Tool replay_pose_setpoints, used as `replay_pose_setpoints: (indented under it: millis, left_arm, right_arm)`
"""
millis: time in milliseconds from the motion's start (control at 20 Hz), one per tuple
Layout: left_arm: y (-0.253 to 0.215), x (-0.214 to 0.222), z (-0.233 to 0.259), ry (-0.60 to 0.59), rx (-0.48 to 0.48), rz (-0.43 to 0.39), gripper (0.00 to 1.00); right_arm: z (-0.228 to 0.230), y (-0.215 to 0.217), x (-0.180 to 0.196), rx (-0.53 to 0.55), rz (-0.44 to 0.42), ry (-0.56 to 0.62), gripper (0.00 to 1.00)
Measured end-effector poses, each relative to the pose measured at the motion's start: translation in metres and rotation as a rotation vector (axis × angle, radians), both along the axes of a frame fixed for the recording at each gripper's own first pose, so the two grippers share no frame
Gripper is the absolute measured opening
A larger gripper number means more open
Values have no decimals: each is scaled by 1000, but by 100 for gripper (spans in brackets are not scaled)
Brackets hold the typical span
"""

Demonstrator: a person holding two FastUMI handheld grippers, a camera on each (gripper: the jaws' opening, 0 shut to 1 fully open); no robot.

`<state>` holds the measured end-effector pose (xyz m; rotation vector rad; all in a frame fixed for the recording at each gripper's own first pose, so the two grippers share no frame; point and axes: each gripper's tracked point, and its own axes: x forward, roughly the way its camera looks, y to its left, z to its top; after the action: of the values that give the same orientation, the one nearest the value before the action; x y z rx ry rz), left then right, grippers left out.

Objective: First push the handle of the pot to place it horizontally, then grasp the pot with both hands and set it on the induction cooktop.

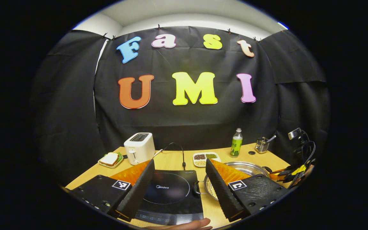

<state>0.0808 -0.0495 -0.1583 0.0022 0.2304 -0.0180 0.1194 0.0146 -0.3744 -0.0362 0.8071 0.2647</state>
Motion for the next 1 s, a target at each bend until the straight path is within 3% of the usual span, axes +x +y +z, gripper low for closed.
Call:
replay_pose_setpoints:
  millis: [350, 450, 550, 650, 700, 750, 850, 1000]
  left_arm:
    - [-26, 33, -72, 193, -57, -31, 96]
    - [-33, 40, -87, 234, -53, -48, 96]
    - [-42, 42, -99, 260, -51, -70, 96]
    - [-48, 47, -109, 281, -49, -87, 96]
    - [-51, 49, -116, 294, -39, -92, 96]
    - [-54, 52, -123, 309, -30, -96, 96]
    - [-61, 55, -141, 358, -31, -111, 96]
    - [-61, 64, -161, 413, -27, -102, 95]
  right_arm:
    - [29, -8, -1, 75, -17, -99, 5]
    - [35, -12, -1, 69, -31, -126, 19]
    - [40, -9, 2, 70, -33, -146, 43]
    - [40, -9, 5, 57, -41, -159, 81]
    - [39, -10, 9, 55, -60, -161, 90]
    - [38, -9, 12, 50, -72, -159, 88]
    - [32, -4, 19, 38, -79, -144, 94]
    - [22, 5, 30, 30, -94, -117, 94]
